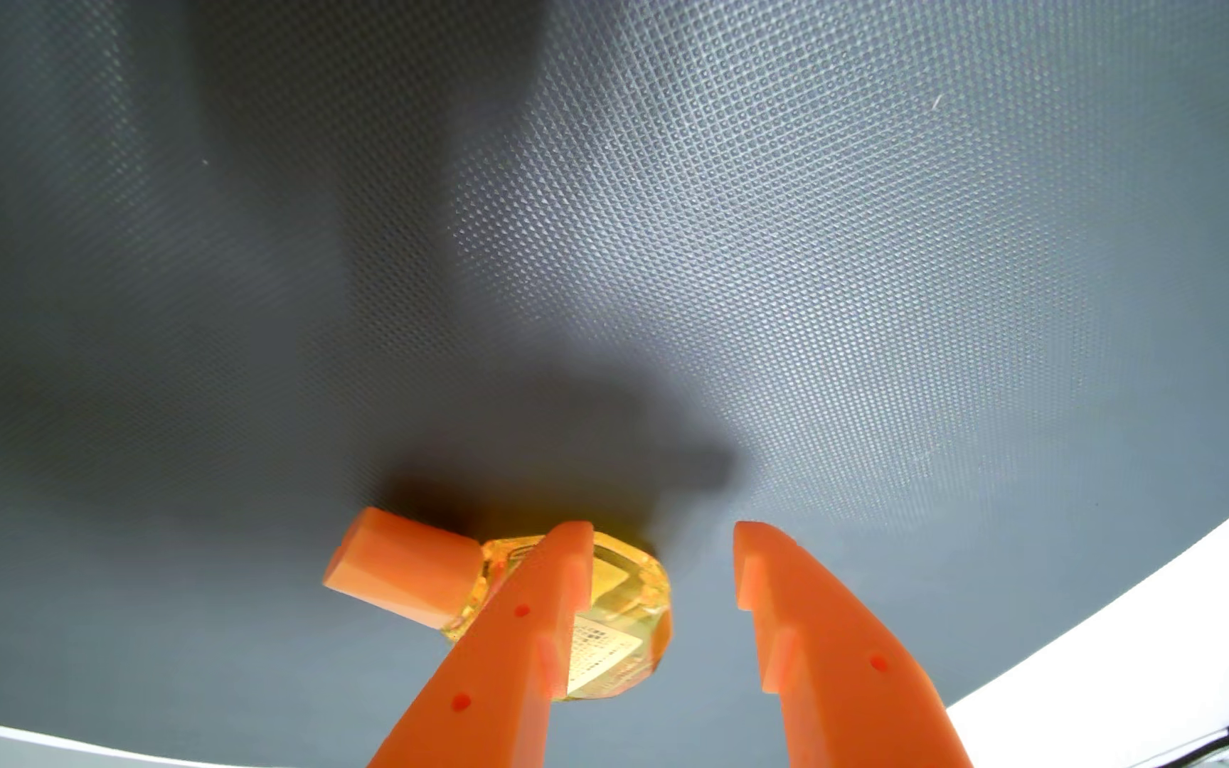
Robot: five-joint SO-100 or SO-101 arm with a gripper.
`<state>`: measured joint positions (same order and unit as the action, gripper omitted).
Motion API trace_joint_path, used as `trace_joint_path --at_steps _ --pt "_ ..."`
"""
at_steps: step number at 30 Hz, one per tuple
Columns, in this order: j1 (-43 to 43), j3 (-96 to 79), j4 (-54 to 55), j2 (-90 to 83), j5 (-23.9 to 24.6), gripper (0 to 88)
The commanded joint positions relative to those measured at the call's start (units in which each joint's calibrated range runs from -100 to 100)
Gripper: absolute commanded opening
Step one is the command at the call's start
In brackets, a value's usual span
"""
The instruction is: Grab the eyedrops
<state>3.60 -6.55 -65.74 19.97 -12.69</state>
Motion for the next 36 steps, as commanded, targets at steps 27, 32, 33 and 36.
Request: trace_joint_path --at_steps 27,32,33,36 --pt "0.06 1.73 -8.13 -16.19 -0.43 3.4" --pt "0.06 1.55 -8.13 -16.19 -0.43 3.4" --pt "0.06 1.55 -8.13 -16.19 -0.48 3.4" --pt "0.06 1.73 -8.13 -16.19 -0.69 3.4"
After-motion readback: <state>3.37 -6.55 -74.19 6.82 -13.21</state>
